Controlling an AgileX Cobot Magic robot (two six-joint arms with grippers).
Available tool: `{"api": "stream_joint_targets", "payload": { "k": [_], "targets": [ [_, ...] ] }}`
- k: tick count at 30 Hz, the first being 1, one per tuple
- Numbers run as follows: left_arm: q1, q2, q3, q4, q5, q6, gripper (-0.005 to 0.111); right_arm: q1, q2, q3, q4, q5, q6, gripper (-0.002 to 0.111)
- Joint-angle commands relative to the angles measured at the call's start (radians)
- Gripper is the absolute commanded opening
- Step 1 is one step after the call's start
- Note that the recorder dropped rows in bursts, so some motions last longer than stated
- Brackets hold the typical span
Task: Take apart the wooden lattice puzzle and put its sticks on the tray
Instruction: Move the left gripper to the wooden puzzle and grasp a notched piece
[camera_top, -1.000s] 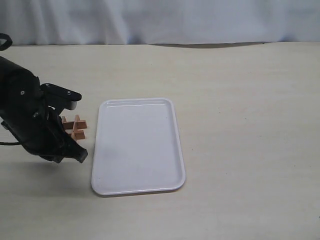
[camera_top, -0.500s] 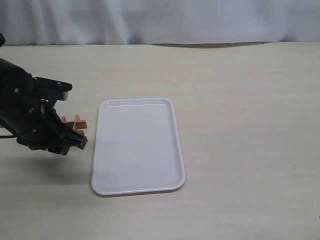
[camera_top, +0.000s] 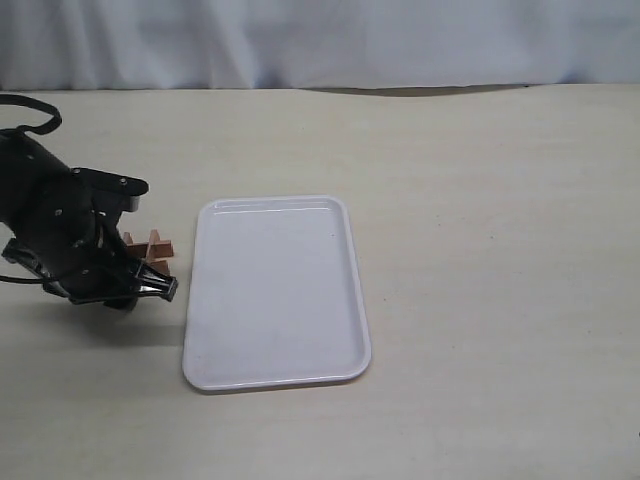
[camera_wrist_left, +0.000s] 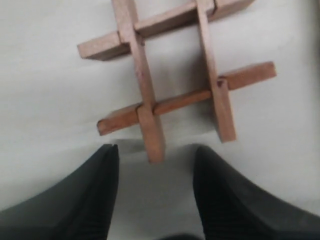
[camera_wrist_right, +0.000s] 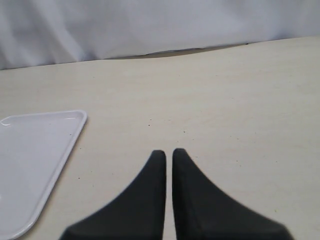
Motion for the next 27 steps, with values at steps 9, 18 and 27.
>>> {"api": "stream_joint_targets", "payload": {
  "k": [9, 18, 27],
  "targets": [
    [0.001, 0.008, -0.006, 0.012, -0.103, -0.044, 0.04, 0.003, -0.005, 0.002, -0.003, -0.001, -0.001, 0.004],
    [0.001, 0.008, -0.006, 0.014, -0.106, -0.044, 0.016, 0.003, -0.005, 0.002, -0.003, -0.001, -0.001, 0.004],
    [-0.001, 0.008, -0.006, 0.066, -0.043, -0.044, 0.0, 0.003, -0.005, 0.002, -0.003, -0.001, -0.001, 0.004]
  ]
}}
